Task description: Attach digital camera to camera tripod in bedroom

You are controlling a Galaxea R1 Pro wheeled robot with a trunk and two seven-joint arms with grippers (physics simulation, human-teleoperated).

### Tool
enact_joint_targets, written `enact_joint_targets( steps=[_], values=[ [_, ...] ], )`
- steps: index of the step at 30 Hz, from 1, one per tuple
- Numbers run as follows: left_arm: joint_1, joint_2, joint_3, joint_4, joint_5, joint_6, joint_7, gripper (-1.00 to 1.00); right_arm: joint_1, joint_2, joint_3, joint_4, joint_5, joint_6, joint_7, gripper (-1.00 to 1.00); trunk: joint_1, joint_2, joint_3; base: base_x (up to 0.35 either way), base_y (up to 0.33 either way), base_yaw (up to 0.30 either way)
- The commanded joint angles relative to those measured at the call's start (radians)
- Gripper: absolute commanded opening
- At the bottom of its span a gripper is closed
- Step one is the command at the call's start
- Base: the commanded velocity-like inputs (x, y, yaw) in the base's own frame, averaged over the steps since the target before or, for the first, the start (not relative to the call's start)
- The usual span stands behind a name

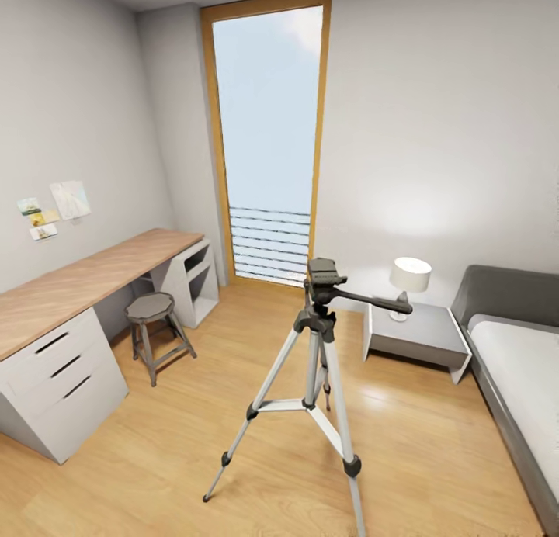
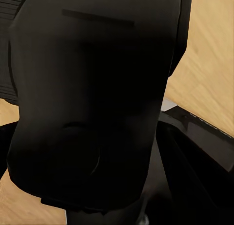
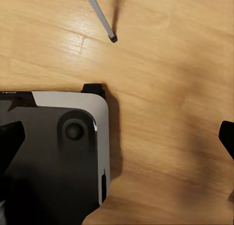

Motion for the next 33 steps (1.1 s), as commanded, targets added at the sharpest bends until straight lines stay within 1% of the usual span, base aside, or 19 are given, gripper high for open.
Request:
enact_joint_targets(
  steps=[1,33],
  values=[
    [-0.001,0.0,-0.009,0.0,0.007,-0.002,0.002,-1.0,-0.001,0.0,-0.009,0.001,0.01,0.001,0.003,1.0,0.001,-0.002,-0.004,0.0,0.0,-0.091],
    [-0.001,0.0,-0.009,0.0,0.008,-0.002,0.003,-1.0,0.002,-0.001,-0.009,0.001,0.012,-0.004,0.003,1.0,0.001,-0.002,-0.056,0.0,0.0,-0.085]
  ],
)
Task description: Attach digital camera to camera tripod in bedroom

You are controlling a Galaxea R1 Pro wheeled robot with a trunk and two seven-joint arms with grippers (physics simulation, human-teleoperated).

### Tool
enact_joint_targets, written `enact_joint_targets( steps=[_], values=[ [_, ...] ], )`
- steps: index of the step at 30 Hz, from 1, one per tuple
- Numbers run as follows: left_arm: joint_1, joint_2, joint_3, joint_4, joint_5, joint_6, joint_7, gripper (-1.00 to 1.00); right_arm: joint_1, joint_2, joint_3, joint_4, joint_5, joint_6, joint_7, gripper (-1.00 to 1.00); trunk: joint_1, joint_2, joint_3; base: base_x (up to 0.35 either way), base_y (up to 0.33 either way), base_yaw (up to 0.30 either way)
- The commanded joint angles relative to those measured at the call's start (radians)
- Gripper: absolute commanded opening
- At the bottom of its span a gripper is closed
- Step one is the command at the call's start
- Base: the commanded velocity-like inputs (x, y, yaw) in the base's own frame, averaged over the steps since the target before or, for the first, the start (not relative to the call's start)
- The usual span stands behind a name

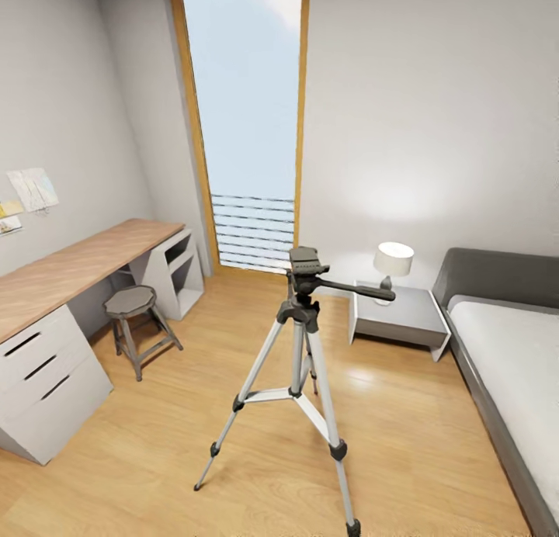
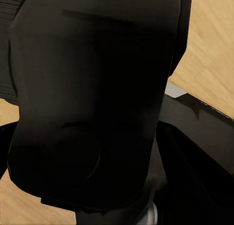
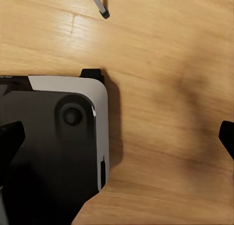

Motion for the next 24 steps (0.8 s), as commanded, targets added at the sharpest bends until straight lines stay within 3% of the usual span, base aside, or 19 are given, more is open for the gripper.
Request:
enact_joint_targets(
  steps=[1,24],
  values=[
    [-0.001,0.0,-0.009,0.0,0.007,-0.002,0.002,-1.0,-0.001,0.0,-0.009,0.001,0.01,0.001,0.003,1.0,0.001,-0.002,-0.004,0.0,0.0,-0.083],
    [-0.001,0.0,-0.009,0.0,0.007,-0.002,0.001,-1.0,-0.001,0.0,-0.009,0.001,0.011,0.001,0.003,1.0,0.001,-0.002,-0.041,0.0,0.0,-0.083]
  ],
)
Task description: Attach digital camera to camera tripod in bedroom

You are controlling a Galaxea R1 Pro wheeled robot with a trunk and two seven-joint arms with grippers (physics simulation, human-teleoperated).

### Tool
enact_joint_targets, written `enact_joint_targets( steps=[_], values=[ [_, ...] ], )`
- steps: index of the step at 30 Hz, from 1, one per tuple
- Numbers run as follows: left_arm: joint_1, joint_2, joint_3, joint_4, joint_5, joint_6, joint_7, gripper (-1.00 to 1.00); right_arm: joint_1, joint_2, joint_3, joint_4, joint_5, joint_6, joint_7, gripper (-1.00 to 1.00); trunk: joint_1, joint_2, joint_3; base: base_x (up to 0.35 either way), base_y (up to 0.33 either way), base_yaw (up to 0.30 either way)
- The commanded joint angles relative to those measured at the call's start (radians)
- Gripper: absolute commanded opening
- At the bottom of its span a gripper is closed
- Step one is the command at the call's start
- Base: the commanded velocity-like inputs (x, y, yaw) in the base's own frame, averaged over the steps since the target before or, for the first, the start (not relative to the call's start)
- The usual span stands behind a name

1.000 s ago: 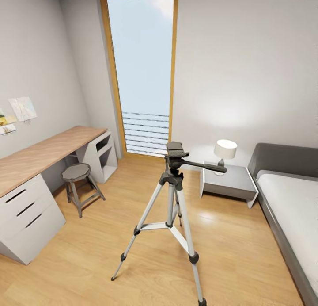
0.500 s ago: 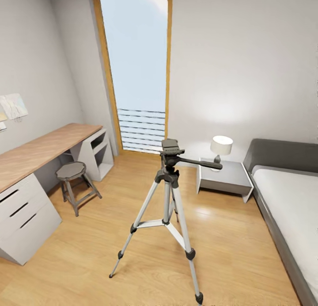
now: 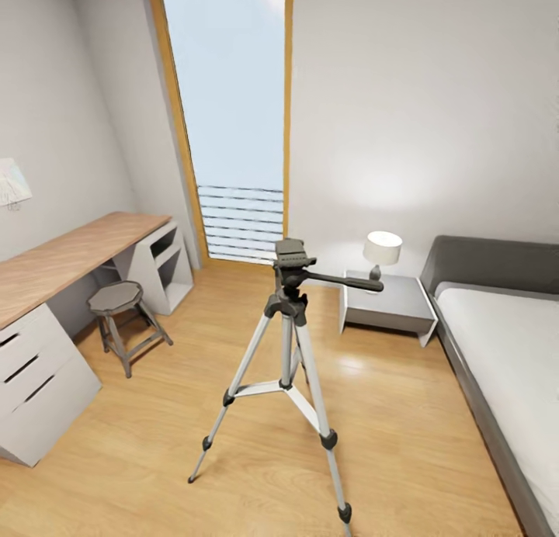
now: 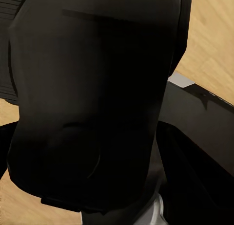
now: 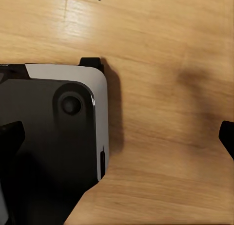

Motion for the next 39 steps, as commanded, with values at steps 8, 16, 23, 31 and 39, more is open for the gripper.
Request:
enact_joint_targets(
  steps=[8,16,23,31,39],
  values=[
    [-0.001,0.0,-0.009,0.0,0.007,-0.002,0.001,-1.0,-0.001,0.0,-0.009,0.001,0.01,0.001,0.003,1.0,0.0,-0.002,-0.015,0.0,0.0,-0.084],
    [0.0,0.0,-0.009,0.0,0.007,-0.002,0.002,-1.0,-0.001,0.0,-0.009,0.001,0.01,0.0,0.003,1.0,0.0,-0.002,-0.028,0.0,0.0,-0.084],
    [-0.001,0.0,-0.009,0.0,0.007,-0.002,0.002,-1.0,-0.001,0.0,-0.009,0.001,0.01,0.0,0.003,1.0,0.0,-0.002,-0.039,0.0,0.0,-0.084],
    [-0.001,0.0,-0.009,0.0,0.007,-0.002,0.001,-1.0,-0.001,0.0,-0.009,0.001,0.011,0.0,0.005,1.0,0.0,-0.002,-0.05,0.0,0.0,-0.072],
    [-0.001,0.0,-0.009,0.0,0.007,-0.002,0.002,-1.0,-0.001,0.003,-0.007,0.001,0.011,0.015,0.006,1.0,0.0,-0.002,-0.053,0.0,0.0,-0.015]
  ],
)
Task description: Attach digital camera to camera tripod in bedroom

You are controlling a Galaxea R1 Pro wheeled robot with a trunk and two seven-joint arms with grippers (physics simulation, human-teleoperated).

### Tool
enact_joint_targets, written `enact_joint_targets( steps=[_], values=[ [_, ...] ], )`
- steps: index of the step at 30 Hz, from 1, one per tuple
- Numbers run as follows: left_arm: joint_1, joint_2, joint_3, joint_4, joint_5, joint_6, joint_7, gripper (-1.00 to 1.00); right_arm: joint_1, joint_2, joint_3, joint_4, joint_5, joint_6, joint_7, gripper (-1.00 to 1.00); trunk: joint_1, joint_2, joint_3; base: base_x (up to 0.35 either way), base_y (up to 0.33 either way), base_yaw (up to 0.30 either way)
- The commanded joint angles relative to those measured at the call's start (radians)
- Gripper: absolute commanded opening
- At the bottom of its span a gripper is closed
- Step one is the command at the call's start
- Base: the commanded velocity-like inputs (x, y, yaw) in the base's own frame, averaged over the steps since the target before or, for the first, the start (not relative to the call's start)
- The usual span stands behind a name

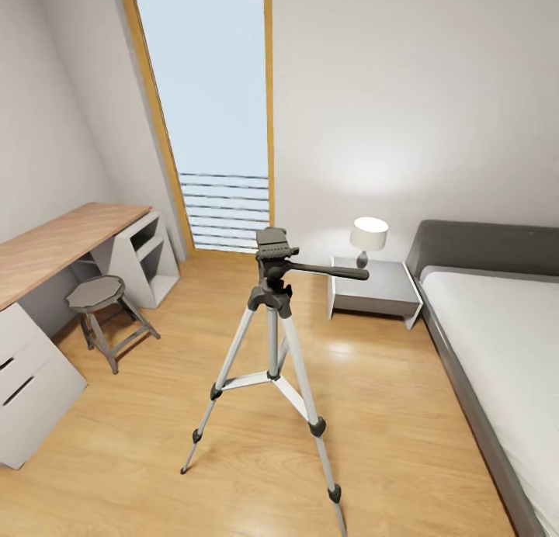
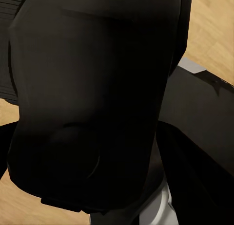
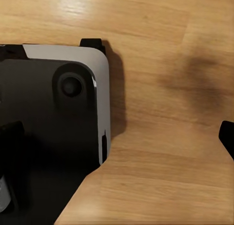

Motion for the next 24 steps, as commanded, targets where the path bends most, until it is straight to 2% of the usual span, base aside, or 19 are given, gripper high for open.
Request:
enact_joint_targets(
  steps=[1,10,24],
  values=[
    [-0.001,0.0,-0.008,0.0,0.007,-0.002,0.002,-1.0,-0.001,0.0,-0.009,0.001,0.01,0.003,0.003,1.0,0.001,-0.002,-0.002,0.0,0.0,-0.004],
    [-0.001,0.0,-0.008,0.0,0.007,-0.002,0.002,-1.0,-0.001,0.0,-0.009,0.001,0.01,0.006,0.005,1.0,0.001,-0.002,-0.005,0.0,0.0,-0.001],
    [0.0,0.0,-0.008,0.0,0.007,-0.002,0.003,-1.0,-0.001,0.001,-0.008,0.0,0.013,0.006,0.006,1.0,0.001,-0.002,-0.024,0.0,0.0,0.0]
  ],
)
